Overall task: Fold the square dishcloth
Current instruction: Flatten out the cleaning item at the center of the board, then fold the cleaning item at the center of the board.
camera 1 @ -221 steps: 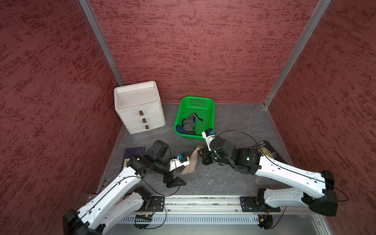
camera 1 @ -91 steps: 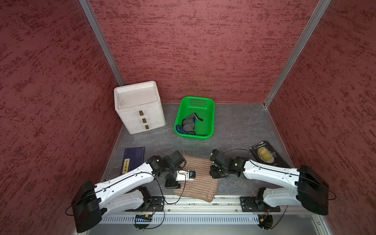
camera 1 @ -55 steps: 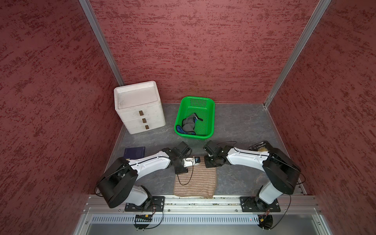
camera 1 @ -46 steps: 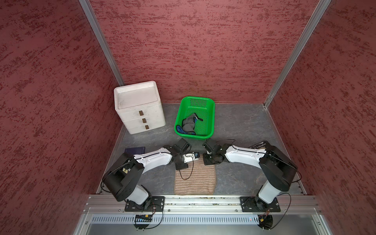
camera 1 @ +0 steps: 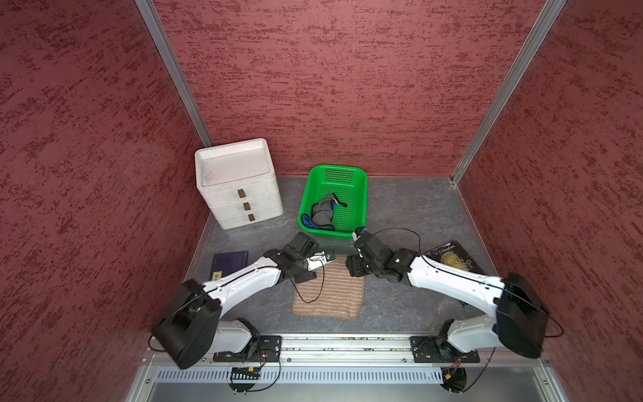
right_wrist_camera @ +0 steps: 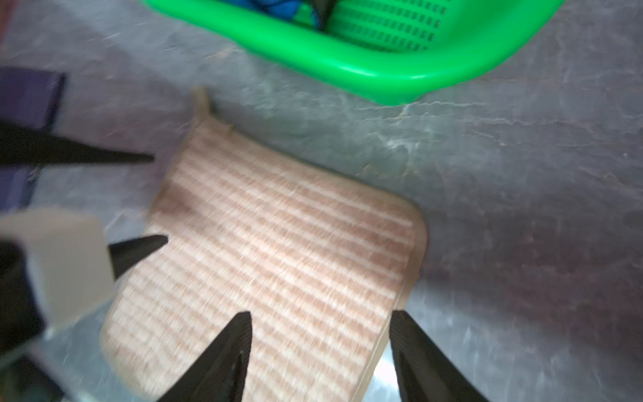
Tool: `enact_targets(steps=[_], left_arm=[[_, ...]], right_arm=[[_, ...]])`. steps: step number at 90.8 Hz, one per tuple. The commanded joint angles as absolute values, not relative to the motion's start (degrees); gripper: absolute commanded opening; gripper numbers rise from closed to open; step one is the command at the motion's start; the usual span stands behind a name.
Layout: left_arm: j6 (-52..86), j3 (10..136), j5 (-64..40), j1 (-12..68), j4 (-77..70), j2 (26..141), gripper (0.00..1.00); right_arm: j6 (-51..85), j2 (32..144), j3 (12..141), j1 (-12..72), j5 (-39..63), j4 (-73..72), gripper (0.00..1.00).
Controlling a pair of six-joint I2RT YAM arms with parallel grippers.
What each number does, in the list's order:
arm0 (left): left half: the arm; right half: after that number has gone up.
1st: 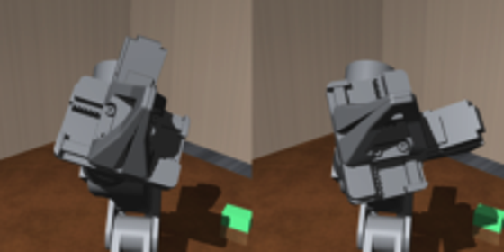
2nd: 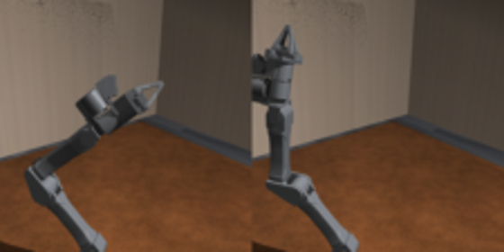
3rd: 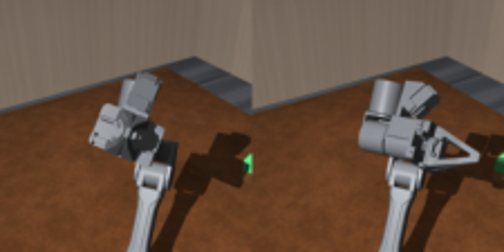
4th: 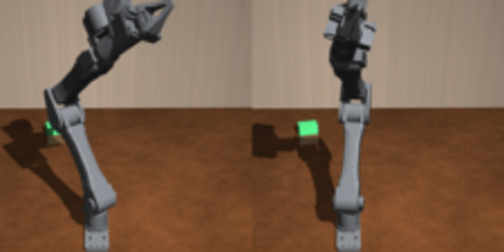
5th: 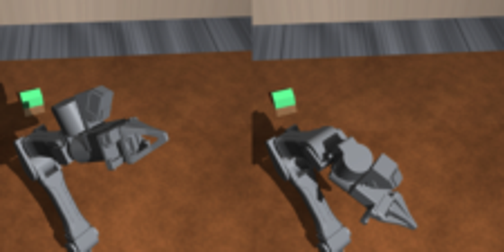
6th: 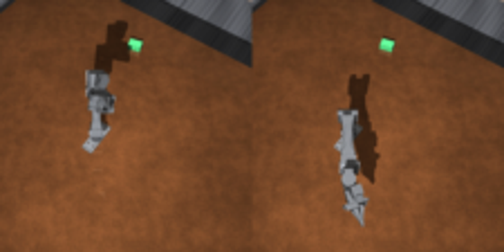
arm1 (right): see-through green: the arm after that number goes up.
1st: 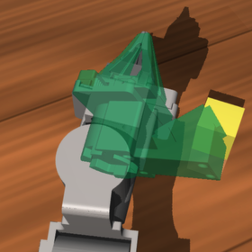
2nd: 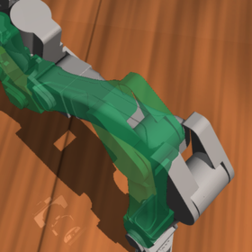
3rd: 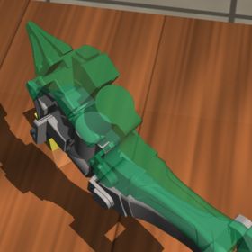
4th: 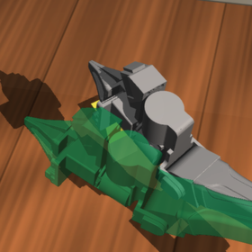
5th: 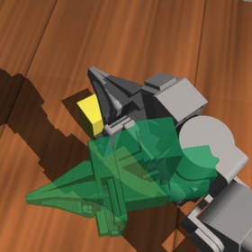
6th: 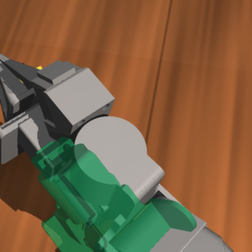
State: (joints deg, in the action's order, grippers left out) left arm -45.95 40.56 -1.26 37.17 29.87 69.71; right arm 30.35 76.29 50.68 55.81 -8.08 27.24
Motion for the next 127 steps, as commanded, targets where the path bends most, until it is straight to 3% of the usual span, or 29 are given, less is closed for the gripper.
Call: enact_targets(steps=[1,15,26,52,73,89,113,127], left_arm=[[-50.5,39.7,-10.7,38.5,51.5,59.5,0.67],[-53.9,36.2,-15.3,41.5,61.9,51.1,0.65],[-53.6,31.6,-12.7,44.3,59.9,51.3,0.61],[-54.3,30.0,-13.5,47.8,56.7,55.1,0.51],[-55.0,29.9,-12.3,47.5,54.1,53.1,0.50],[-55.6,30.0,-11.8,47.3,53.2,55.0,0.51],[-55.5,32.4,-10.1,47.6,51.6,63.2,0.49],[-54.9,33.3,-9.3,47.9,50.2,66.8,0.43]], right_arm=[[31.9,69.8,44.9,63.9,-14.6,38.9,0.68],[34.4,64.4,42.0,78.0,-18.7,42.9,0.73],[36.2,69.3,43.5,81.7,-17.8,43.3,0.71],[31.3,79.9,45.4,84.6,-15.9,37.8,0.64],[20.3,80.5,44.2,85.5,-17.5,30.4,0.65],[19.4,84.7,45.3,85.4,-15.4,28.8,0.63],[24.9,84.7,41.0,83.0,-13.9,26.4,0.51],[26.9,86.1,40.4,81.3,-13.7,26.7,0.41]])
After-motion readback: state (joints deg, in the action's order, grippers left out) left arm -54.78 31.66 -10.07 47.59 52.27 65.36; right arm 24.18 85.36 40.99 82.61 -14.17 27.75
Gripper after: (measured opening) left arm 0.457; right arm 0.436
